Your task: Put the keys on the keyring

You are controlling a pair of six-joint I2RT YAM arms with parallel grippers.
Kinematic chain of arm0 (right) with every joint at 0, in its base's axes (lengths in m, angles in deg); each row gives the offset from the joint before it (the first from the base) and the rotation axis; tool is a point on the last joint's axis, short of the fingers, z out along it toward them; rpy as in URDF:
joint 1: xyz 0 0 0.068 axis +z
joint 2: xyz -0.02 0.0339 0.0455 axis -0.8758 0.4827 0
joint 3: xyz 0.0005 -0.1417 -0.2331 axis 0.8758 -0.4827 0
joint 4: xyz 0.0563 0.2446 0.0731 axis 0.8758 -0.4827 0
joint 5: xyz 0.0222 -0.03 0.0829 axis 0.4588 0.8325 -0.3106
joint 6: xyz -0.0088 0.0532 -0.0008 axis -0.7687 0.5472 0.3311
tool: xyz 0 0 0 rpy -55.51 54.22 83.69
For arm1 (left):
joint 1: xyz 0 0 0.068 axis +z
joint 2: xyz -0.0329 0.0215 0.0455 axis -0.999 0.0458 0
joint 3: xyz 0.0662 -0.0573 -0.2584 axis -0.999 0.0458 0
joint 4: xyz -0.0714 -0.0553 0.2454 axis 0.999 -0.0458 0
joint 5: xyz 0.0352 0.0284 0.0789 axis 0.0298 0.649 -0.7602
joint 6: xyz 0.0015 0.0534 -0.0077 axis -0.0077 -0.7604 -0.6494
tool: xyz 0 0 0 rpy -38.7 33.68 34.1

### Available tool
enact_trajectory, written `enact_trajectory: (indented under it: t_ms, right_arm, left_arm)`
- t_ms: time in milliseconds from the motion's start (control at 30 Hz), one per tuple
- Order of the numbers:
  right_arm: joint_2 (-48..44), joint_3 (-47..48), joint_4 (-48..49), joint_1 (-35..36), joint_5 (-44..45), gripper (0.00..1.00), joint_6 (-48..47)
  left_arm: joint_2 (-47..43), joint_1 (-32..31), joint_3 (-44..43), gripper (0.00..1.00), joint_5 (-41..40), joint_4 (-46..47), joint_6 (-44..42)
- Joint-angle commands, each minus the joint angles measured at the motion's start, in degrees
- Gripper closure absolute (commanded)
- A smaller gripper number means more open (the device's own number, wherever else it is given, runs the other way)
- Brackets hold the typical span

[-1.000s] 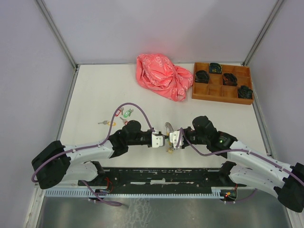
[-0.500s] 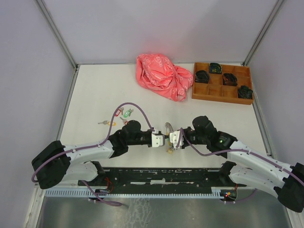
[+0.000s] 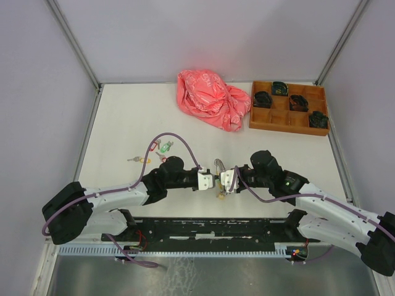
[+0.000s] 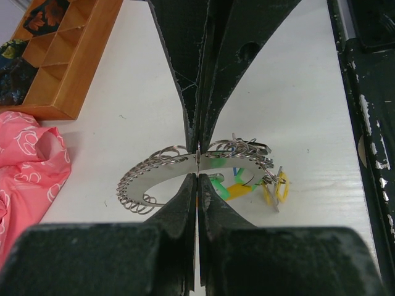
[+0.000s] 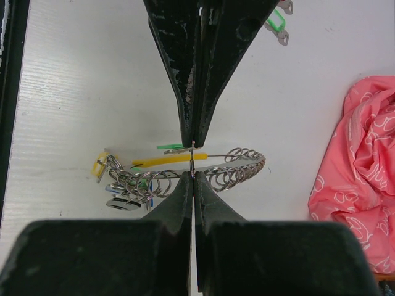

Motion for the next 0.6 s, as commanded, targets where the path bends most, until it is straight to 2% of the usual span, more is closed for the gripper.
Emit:
enact_trajectory:
  t_ms: [0,567]
  right_arm:
    - [-1.3,0.7,3.8,0.0,-1.8,0.99,0.7]
    - [-1.3,0.6,4.3,0.0,-0.5,0.99,1.1]
  left_arm:
    - [0.1,-0.5,-1.0,0.97,-0.2,3.4,1.7]
    - [-0.4,-0.5,-0.4,0.97,1.8,4.9,2.7]
